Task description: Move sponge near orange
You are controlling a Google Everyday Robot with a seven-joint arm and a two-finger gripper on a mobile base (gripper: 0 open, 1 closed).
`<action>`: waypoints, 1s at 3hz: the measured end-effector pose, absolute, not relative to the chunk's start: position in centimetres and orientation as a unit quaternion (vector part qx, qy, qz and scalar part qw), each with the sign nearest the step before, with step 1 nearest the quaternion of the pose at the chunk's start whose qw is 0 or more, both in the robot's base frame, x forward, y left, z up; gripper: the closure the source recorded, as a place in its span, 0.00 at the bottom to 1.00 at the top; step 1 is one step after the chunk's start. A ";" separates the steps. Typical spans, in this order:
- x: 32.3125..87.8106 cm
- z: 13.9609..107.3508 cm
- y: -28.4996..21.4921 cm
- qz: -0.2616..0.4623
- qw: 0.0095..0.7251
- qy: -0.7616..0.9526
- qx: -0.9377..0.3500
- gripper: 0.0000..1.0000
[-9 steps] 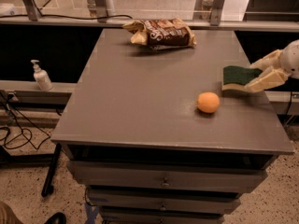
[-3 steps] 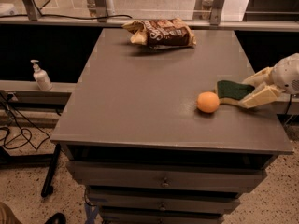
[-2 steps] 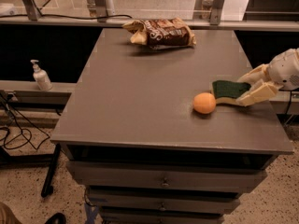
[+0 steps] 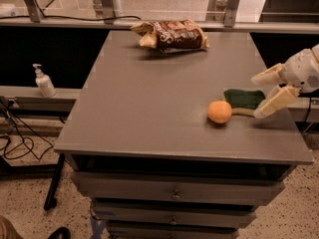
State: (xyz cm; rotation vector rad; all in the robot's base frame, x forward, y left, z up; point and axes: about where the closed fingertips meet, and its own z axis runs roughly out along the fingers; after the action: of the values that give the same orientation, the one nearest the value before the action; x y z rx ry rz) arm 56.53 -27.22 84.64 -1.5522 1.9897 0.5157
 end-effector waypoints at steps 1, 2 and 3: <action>56.5 84.6 -27.2 0.192 0.279 0.742 -0.579 0.00; 56.2 85.0 -27.8 0.186 0.284 0.742 -0.577 0.00; 55.4 87.3 -29.4 0.149 0.328 0.744 -0.562 0.00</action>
Offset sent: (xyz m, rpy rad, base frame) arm -0.0124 -0.0181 0.0132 -0.0110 -0.0352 -0.0226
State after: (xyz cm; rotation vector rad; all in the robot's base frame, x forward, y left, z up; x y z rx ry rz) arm 55.39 -29.42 87.29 -1.4717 1.9487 0.3899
